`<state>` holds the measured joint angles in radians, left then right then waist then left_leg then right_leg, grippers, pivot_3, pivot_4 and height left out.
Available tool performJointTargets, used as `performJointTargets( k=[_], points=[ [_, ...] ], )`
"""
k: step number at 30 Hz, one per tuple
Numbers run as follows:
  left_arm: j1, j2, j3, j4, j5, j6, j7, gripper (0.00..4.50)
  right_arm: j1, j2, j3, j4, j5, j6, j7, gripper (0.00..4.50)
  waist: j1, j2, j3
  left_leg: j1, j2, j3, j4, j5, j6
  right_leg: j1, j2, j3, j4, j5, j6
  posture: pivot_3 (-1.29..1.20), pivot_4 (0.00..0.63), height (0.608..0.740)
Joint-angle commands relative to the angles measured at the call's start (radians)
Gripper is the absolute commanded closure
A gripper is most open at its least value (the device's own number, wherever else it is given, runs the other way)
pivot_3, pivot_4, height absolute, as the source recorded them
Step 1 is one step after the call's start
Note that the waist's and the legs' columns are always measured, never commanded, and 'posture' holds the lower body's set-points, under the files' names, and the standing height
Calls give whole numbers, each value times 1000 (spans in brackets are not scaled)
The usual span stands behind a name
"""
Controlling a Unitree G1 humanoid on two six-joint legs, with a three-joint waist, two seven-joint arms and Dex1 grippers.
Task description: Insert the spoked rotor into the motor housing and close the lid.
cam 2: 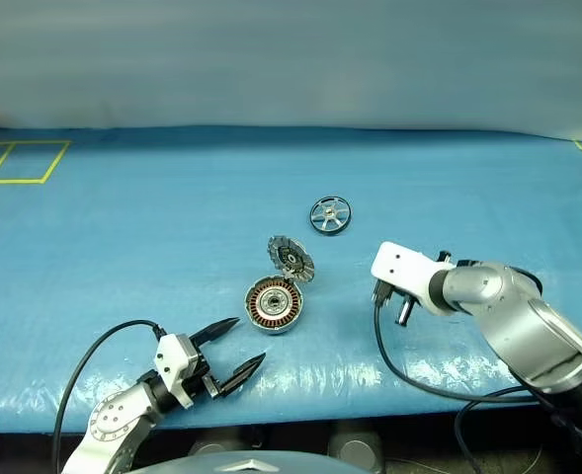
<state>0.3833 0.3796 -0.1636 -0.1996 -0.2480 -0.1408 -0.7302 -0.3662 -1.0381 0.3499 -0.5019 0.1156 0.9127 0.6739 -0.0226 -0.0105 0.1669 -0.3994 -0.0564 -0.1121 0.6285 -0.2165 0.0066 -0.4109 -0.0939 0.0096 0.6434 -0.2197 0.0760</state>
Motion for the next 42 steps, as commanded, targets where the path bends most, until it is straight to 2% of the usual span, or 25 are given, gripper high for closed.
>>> performJointTargets(
  k=[1, 5, 8, 18, 29, 42],
  points=[
    [6, 4, 3, -27, -6, -8, 0, 0, -133, 128, 11, 183, -141, -111, -135, 4465, -1, 0, 0, 0, 0, 1, 0, 0, 0, 0, 0, 0, 0, 1, 0, 0, 150, 740],
    [12, 4, 3, -31, -4, -9, 5, 0, -224, 287, 3, 328, -146, -207, -133, 4465, 8, -1, 1, -2, -1, 0, 0, -1, 2, -1, 0, 0, -2, 3, 3, 0, 150, 740],
    [14, 5, 2, -31, 3, -12, 11, 0, -292, 359, 35, 453, -176, -281, -96, 3859, 12, -1, 1, -2, -2, 0, 0, -2, 3, -1, -1, 0, -3, 7, -1, 0, 150, 740],
    [8, 0, -1, -27, 5, -19, 15, 0, -442, 497, 44, 761, -237, -421, -37, 596, 7, 0, 1, -3, -3, 0, 0, -2, 4, -2, 0, 1, -3, 8, -1, 0, 150, 740],
    [3, -12, -5, -16, 15, -31, 22, 0, -521, 581, 43, 970, -290, -529, 2, 596, -2, 1, 1, -1, -3, 0, 0, -2, 3, -1, 0, 1, -1, 9, -2, 0, 150, 740],
    [17, -28, -12, -16, 28, -43, 37, 0, -572, 649, 1, 1189, -314, -613, -33, 596, -7, 1, 1, 0, -3, 2, 0, -1, 3, -1, 1, 2, -1, 9, -2, 0, 150, 740]
  ],
)
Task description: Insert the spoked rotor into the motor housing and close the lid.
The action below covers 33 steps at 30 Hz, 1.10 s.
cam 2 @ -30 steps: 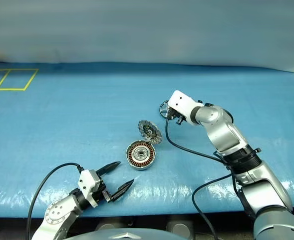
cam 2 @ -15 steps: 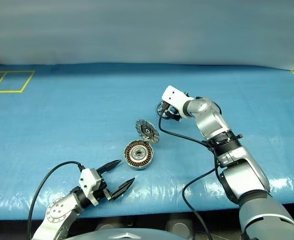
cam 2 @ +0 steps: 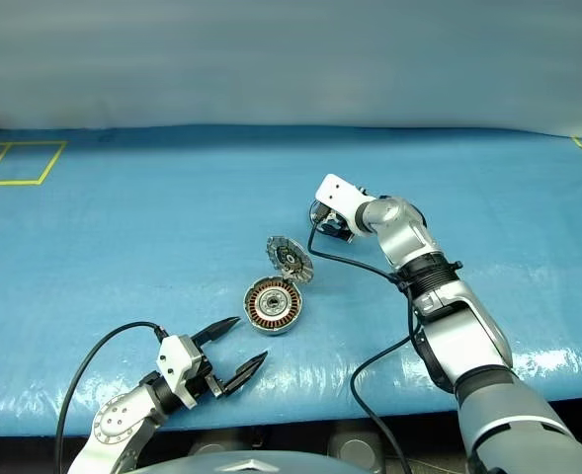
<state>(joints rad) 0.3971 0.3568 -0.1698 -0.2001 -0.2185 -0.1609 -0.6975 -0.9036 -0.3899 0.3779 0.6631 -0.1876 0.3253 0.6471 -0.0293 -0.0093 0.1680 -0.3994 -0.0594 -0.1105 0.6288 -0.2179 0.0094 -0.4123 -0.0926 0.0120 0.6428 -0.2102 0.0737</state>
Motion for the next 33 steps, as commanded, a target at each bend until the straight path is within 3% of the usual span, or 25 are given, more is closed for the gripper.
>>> performJointTargets(
  k=[1, 5, 15, 23, 26, 31, 33],
  points=[
    [3, -6, -6, -15, -1, -23, 5, 0, -37, 2, -27, 34, -12, -29, -5, 596, -1, 0, 0, 0, 0, 0, 0, 0, 0, 0, 0, 0, 0, 0, 0, 0, 150, 740],
    [4, -10, -4, -14, 0, -25, 9, 0, -39, 3, -29, 60, -15, -40, 5, 596, -1, 0, 0, 1, 0, 0, 0, 0, 0, 1, 0, 0, 0, 0, 0, 0, 150, 740],
    [-3, -12, -8, -7, 3, -27, 15, 0, -3, 2, -69, 8, 15, 22, 44, 3796, -4, 0, 0, 2, 0, 0, 0, 0, 0, 1, 1, 0, 0, 0, 0, 0, 150, 740],
    [-9, -12, -13, -4, 4, -23, 13, 0, 35, 7, -138, -103, 78, 79, 59, 3796, -5, 1, 0, 2, 0, 0, 0, 0, 0, 1, 1, 1, 0, 1, 0, 0, 150, 740],
    [-10, -10, -13, -4, 2, -21, 12, 0, 37, 17, -173, -167, 110, 141, 47, 3224, -7, 1, 0, 1, 0, 0, 0, 0, 0, 1, 1, 1, 0, 1, 0, 0, 150, 740],
    [-15, -8, -13, -1, 1, -20, 8, 0, 12, 61, -236, -175, 120, 214, -74, 1597, -6, 1, 0, 2, 0, 0, 0, 0, -1, 1, 1, 1, 1, 1, 0, 0, 150, 740],
    [-18, -8, -13, -1, 1, -20, 6, 0, 9, 76, -237, -162, 113, 234, -111, 1597, -6, 1, 0, 2, 0, 0, 0, 0, -1, 1, 1, 1, 1, 1, 0, 0, 150, 740]
  ],
)
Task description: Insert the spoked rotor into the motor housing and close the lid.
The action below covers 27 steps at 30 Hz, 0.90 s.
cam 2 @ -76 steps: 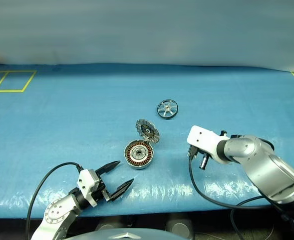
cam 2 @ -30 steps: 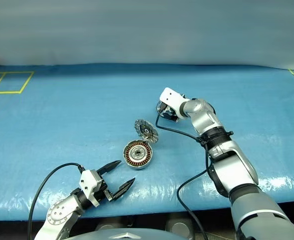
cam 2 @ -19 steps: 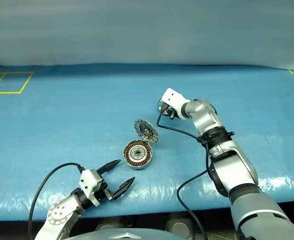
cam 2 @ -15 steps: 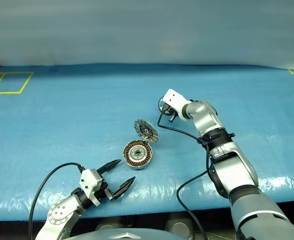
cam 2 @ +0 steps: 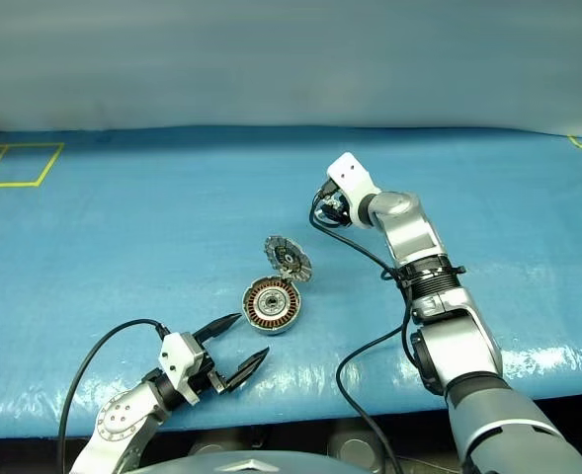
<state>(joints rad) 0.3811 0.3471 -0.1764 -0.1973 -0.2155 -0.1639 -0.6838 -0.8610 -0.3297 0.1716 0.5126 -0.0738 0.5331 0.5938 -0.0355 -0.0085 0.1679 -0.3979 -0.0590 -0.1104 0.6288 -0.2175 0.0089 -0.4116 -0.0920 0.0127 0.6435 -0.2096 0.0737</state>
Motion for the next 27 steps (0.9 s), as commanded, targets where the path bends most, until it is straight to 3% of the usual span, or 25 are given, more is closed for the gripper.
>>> performJointTargets(
  k=[1, 11, 27],
  points=[
    [-2, 2, -6, -3, -2, -17, -8, 0, -33, 23, -31, -4, -3, 33, -73, 1597, 0, 0, 0, 0, 0, 0, 0, 0, 0, 0, 0, 0, 0, 0, 0, 0, 150, 740],
    [5, 6, 0, -9, -4, -16, -6, 0, -24, 92, -99, 59, 33, 69, -211, 1597, -1, 0, 0, 0, 0, 1, 0, 0, 0, -1, 0, 1, 0, 0, 0, 0, 150, 740],
    [10, 4, -3, -15, -6, -16, -1, 0, 3, 117, -89, 79, 49, 77, -218, 1597, -2, 1, 0, 0, 0, 1, 0, 0, 0, -1, 1, 1, 0, 0, 0, 0, 150, 740]
  ],
)
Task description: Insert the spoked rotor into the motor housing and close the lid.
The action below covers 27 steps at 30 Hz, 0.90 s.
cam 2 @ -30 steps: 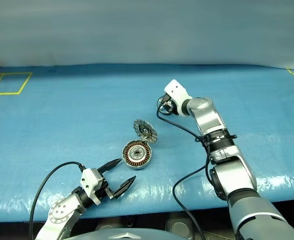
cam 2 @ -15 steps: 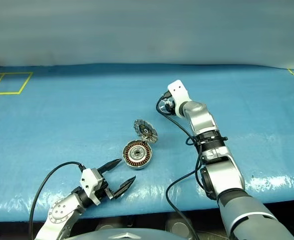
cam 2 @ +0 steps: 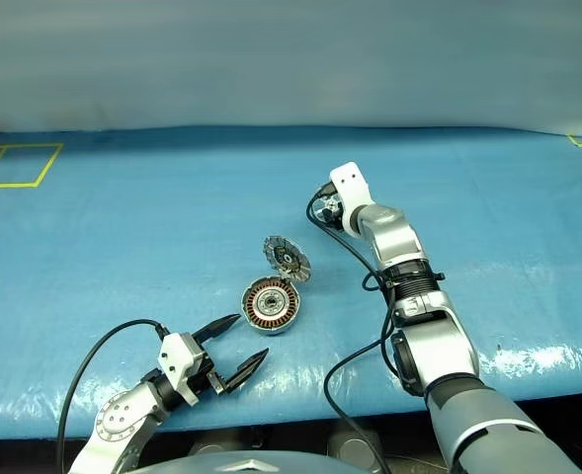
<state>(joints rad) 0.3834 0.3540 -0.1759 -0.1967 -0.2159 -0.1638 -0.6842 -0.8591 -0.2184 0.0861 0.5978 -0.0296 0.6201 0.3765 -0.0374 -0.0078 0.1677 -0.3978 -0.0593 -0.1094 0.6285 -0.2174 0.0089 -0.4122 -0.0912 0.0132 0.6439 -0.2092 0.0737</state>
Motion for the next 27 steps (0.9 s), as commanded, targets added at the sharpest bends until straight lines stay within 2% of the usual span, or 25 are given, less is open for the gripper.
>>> performJointTargets(
  k=[1, 14, 17, 24, 25, 27],
  points=[
    [9, -3, -4, -16, -5, -16, 0, 0, 1, 6, -3, -1, 5, -14, -1, 1597, 0, 0, 0, 0, 0, 0, 0, 0, 0, 0, 0, 0, 0, 0, 0, 0, 150, 740],
    [7, -1, -4, -20, -8, -16, -1, 0, -24, 14, -13, 114, 3, -69, -12, 1597, -1, 1, -1, 2, 0, 1, 0, 0, 0, 1, 1, 0, 0, 0, 0, 0, 150, 740],
    [4, 0, -4, -18, -8, -16, -3, 0, -24, 16, -22, 135, 7, -75, -19, 2186, -1, 1, -1, 2, 0, 1, 0, 0, -1, 1, 1, 0, 0, 0, -1, 0, 150, 740],
    [1, 3, -8, -15, -7, -16, -11, 0, -10, 13, -28, 145, 7, -77, -21, 4310, -2, 3, -8, 4, 0, 1, 0, 0, -1, 3, 2, 0, 0, 1, -1, 0, 150, 740],
    [0, 4, -8, -14, -7, -16, -13, 0, -11, 12, -29, 147, 8, -78, -23, 4470, -2, 3, -9, 5, 0, 1, 0, 0, -1, 4, 2, 0, 0, 0, -3, 0, 150, 740],
    [-5, 4, -7, -12, -7, -14, -14, 0, -14, 9, -35, 149, 9, -75, -25, 4490, -5, 2, -10, 7, 1, 1, 1, 1, -1, 4, 3, 0, 0, -3, -3, 0, 150, 740]
  ],
)
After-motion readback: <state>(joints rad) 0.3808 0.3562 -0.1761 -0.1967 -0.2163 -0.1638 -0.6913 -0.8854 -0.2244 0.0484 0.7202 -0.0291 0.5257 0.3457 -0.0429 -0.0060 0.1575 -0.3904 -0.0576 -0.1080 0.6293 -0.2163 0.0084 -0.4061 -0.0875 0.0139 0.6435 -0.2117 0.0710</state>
